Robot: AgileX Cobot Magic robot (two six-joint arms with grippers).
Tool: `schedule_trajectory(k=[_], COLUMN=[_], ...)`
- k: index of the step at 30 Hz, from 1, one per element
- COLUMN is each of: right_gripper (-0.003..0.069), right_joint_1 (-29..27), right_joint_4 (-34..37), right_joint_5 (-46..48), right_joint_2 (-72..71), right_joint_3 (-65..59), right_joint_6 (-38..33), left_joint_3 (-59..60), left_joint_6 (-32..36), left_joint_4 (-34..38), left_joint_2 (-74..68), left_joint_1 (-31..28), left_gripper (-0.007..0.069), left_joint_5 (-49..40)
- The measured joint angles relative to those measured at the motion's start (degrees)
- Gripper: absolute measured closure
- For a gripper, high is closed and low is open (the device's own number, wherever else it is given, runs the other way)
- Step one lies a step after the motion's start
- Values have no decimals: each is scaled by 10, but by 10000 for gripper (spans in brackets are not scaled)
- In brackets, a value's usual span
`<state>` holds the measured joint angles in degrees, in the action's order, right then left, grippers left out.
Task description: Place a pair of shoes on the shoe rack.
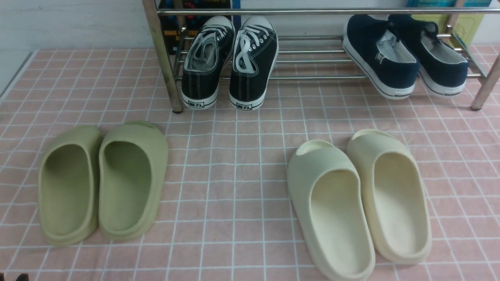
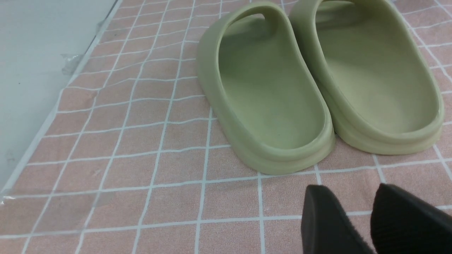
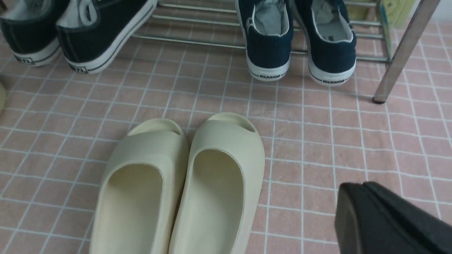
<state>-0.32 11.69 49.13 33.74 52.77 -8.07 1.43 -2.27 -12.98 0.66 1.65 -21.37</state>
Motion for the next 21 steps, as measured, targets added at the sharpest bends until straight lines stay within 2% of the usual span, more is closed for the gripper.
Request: schedule_trajectory(k=[8,13,17,21], right_gripper=[678,678,678,678], right_joint_1=[0,1,1,1], right_joint_4=[22,0,21,33], right_joint_5=[-6,-4,-4,-4], right_joint_2=[-34,-34,-34,-34], right_joint_3=[-57,-60,-60,-62], right_joint_6=[0,0,-1,-30], left_joint_3=[0,0,0,0], left_joint_6=[0,0,0,0], left_joint_4=[-3,-4,-4,-4], left_joint_2=[0,0,0,0], left_joint_1=[0,0,0,0], left_gripper=[386,386,386,386], left_joint_5=[-1,-1,-1,-1])
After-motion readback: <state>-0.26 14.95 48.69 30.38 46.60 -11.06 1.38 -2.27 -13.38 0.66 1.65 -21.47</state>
